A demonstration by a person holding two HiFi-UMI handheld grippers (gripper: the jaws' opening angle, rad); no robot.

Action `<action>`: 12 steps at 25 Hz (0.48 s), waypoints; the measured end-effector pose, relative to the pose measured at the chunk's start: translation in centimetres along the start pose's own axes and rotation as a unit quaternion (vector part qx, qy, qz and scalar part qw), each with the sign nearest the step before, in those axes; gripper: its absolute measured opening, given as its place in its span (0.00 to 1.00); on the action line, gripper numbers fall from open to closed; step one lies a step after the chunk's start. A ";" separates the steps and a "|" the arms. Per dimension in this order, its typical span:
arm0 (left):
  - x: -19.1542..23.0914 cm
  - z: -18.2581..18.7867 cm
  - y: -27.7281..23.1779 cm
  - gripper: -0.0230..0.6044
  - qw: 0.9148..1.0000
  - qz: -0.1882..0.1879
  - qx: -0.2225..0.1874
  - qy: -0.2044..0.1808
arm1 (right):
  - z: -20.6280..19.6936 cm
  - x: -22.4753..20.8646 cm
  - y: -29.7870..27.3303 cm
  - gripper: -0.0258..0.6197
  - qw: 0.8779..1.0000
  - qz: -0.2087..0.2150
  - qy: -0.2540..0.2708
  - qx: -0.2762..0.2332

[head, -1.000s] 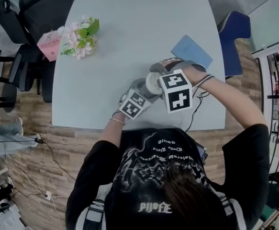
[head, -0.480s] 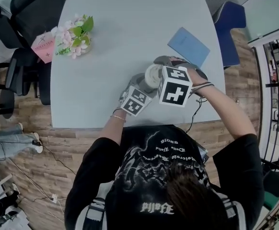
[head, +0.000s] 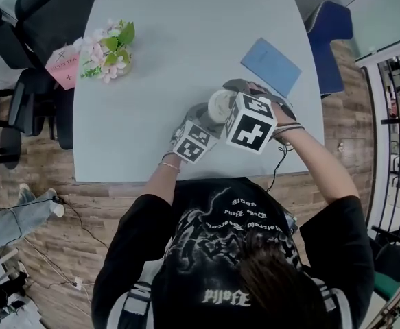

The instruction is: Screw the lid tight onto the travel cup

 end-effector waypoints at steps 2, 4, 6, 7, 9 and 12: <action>0.0 -0.1 0.0 0.63 1.000 0.001 0.003 0.000 | 0.1 -0.1 0.0 0.72 1.000 -0.001 -0.012 -0.019; 0.0 -0.1 0.0 0.63 1.000 0.002 0.003 -0.003 | 0.1 -0.1 0.0 0.72 1.000 -0.002 -0.020 -0.023; 0.0 0.1 0.0 0.63 1.000 0.008 0.003 -0.004 | 0.3 -0.2 -0.1 0.72 1.000 -0.004 -0.026 -0.007; 0.0 0.1 0.0 0.63 1.000 0.012 0.002 -0.004 | 0.4 -0.3 0.0 0.72 1.000 -0.005 -0.029 0.005; 0.0 0.2 0.0 0.63 1.000 0.020 -0.001 -0.004 | 0.7 -0.4 0.0 0.72 0.999 -0.010 -0.039 0.027; -0.2 0.2 -0.1 0.63 0.999 0.033 -0.003 -0.003 | 0.8 -0.6 -0.1 0.71 0.996 -0.023 -0.078 0.040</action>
Point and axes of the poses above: the fingertips, and each gripper's own axes: y backward along the fingers, x to its left, z out of its top, the point moved 5 cm from there along y, backward along the fingers, and after that the axes turned 5 degrees about -x, right-handed, at the moved point
